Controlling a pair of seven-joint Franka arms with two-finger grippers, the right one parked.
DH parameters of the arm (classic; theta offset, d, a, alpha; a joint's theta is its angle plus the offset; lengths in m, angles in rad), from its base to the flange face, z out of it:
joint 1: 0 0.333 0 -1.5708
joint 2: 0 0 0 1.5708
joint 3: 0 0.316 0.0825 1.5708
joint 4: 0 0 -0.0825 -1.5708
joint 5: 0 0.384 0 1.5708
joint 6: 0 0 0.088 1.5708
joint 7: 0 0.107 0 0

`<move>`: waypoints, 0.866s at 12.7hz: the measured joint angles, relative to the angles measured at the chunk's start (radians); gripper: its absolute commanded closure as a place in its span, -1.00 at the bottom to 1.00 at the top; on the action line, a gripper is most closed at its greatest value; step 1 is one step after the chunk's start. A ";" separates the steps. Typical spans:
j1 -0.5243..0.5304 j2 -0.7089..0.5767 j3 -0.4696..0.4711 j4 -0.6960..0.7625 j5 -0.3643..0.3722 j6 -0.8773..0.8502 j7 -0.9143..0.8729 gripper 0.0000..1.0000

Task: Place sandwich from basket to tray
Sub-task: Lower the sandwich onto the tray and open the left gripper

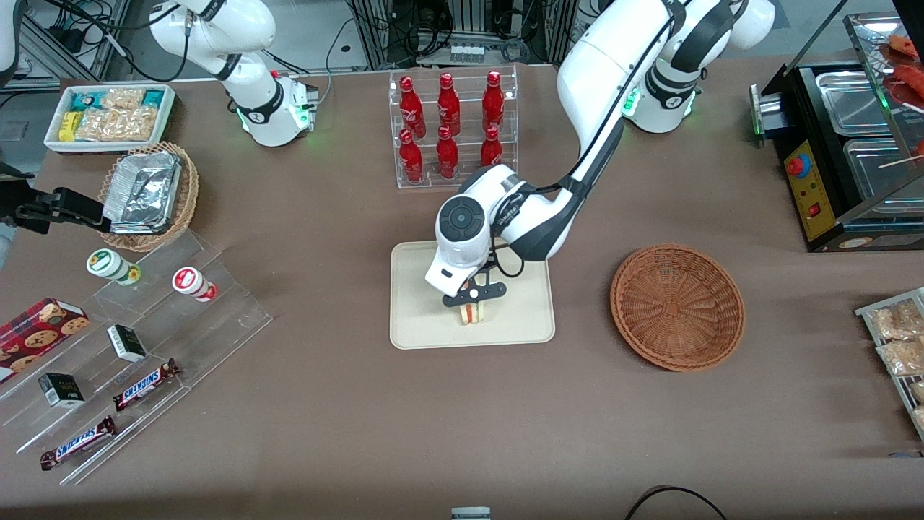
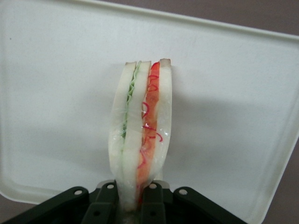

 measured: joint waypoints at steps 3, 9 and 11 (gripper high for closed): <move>0.000 0.007 0.000 0.000 -0.003 -0.008 -0.006 1.00; -0.010 0.019 0.000 0.000 -0.003 -0.009 -0.027 -1.00; -0.010 0.019 0.000 0.008 -0.003 -0.009 -0.029 -1.00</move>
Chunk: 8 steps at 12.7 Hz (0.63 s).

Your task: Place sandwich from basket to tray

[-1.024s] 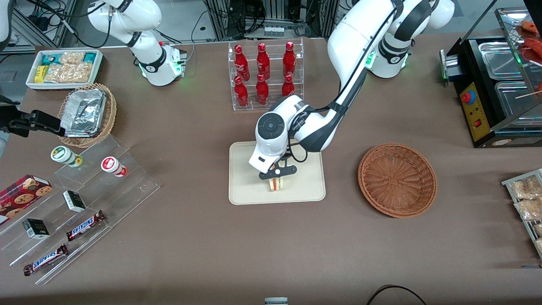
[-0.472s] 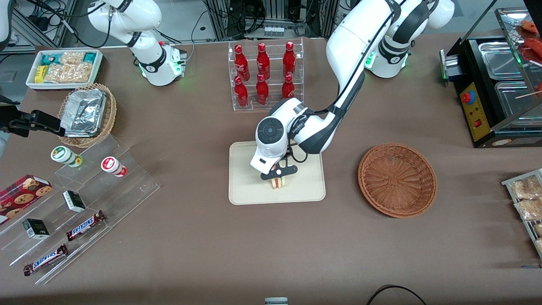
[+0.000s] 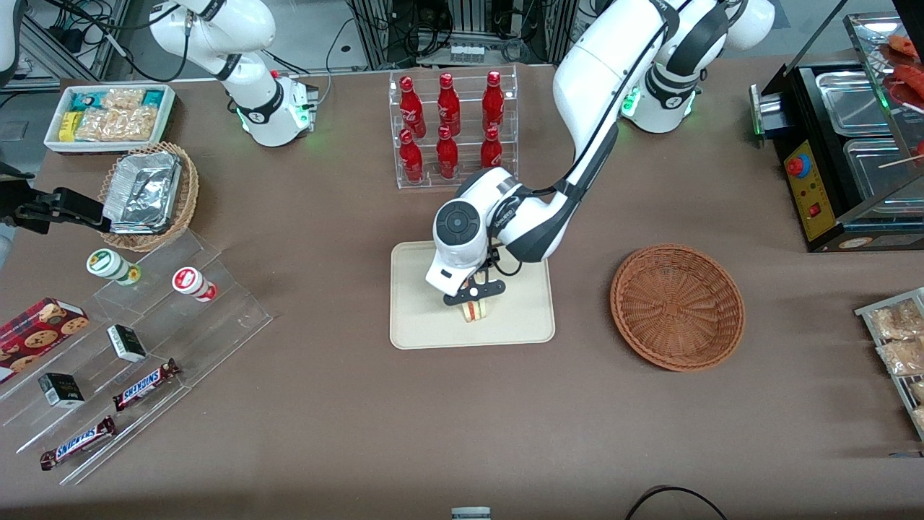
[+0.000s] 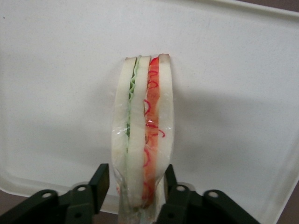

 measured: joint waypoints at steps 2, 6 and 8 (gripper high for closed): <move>0.001 -0.015 0.003 0.030 0.000 -0.030 -0.001 -1.00; 0.005 -0.139 0.011 0.109 -0.001 -0.212 0.049 -1.00; 0.034 -0.218 0.017 0.111 -0.001 -0.278 0.133 -1.00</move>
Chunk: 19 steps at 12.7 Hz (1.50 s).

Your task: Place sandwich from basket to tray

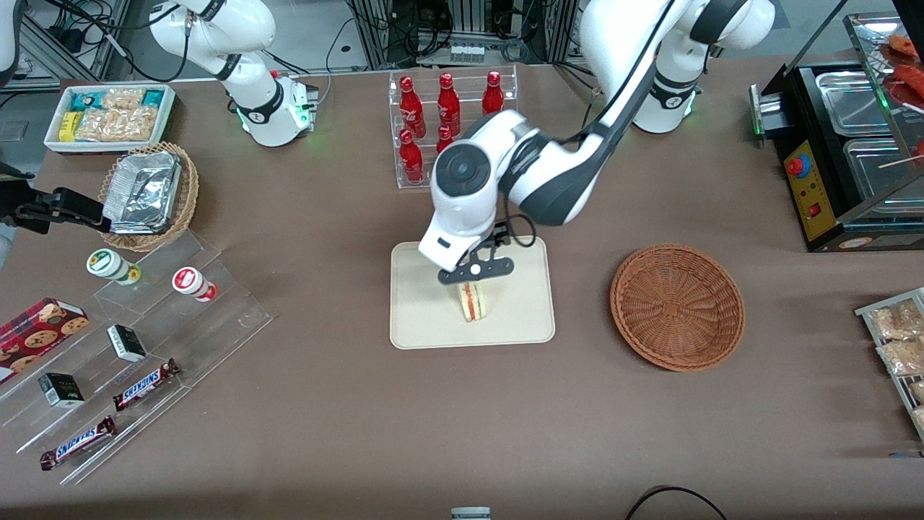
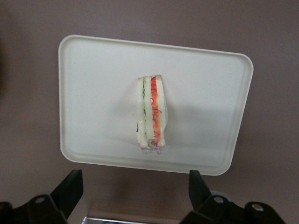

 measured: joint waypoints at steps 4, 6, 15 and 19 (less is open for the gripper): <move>0.103 -0.119 0.009 -0.063 0.000 -0.101 0.139 -1.00; 0.178 -0.150 0.013 -0.076 0.000 -0.159 0.196 -1.00; 0.484 -0.316 0.019 -0.246 0.002 -0.214 0.573 -1.00; 0.580 -0.424 0.019 -0.314 0.002 -0.234 0.758 -1.00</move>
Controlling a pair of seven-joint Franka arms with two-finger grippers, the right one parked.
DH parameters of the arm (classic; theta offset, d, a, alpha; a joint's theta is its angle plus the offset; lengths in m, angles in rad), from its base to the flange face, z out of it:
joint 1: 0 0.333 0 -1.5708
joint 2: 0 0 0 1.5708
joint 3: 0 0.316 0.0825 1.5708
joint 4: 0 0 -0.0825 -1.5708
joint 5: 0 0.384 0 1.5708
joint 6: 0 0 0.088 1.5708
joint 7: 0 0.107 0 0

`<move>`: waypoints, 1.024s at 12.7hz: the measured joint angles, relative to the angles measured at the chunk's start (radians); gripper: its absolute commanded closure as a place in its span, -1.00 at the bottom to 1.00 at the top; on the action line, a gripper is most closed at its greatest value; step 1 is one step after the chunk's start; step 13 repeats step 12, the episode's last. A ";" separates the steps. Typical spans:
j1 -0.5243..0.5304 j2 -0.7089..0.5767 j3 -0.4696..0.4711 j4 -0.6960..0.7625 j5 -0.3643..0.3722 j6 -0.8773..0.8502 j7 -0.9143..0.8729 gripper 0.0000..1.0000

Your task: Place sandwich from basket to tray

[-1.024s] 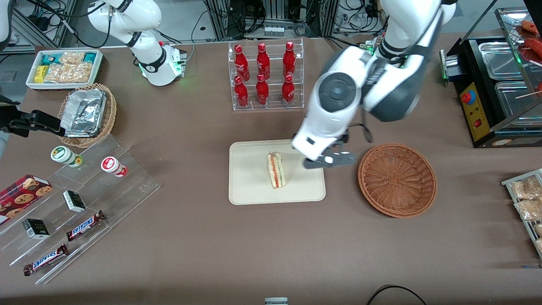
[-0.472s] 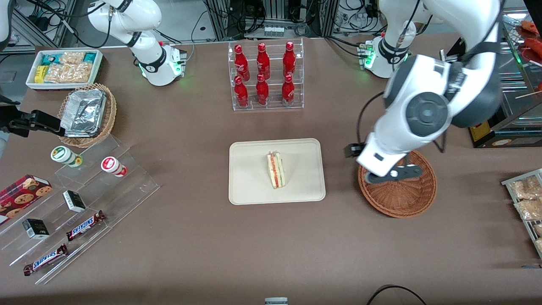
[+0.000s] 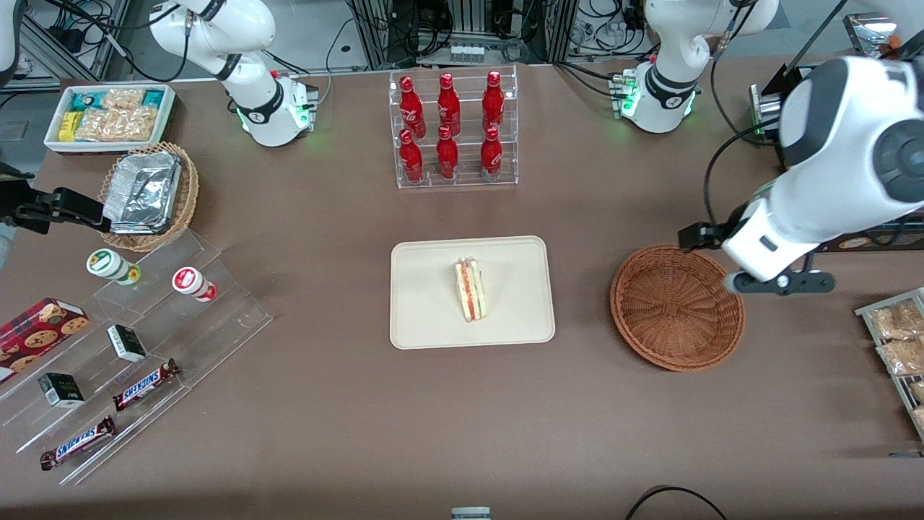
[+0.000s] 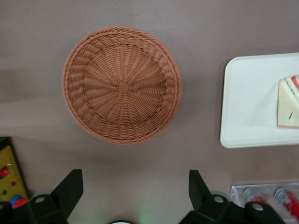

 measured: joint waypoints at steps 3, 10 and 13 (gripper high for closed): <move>0.054 -0.056 -0.001 -0.006 0.000 -0.047 0.094 -1.00; 0.105 -0.132 -0.002 -0.005 0.000 -0.098 0.249 -1.00; 0.105 -0.138 -0.002 -0.003 0.000 -0.098 0.250 -1.00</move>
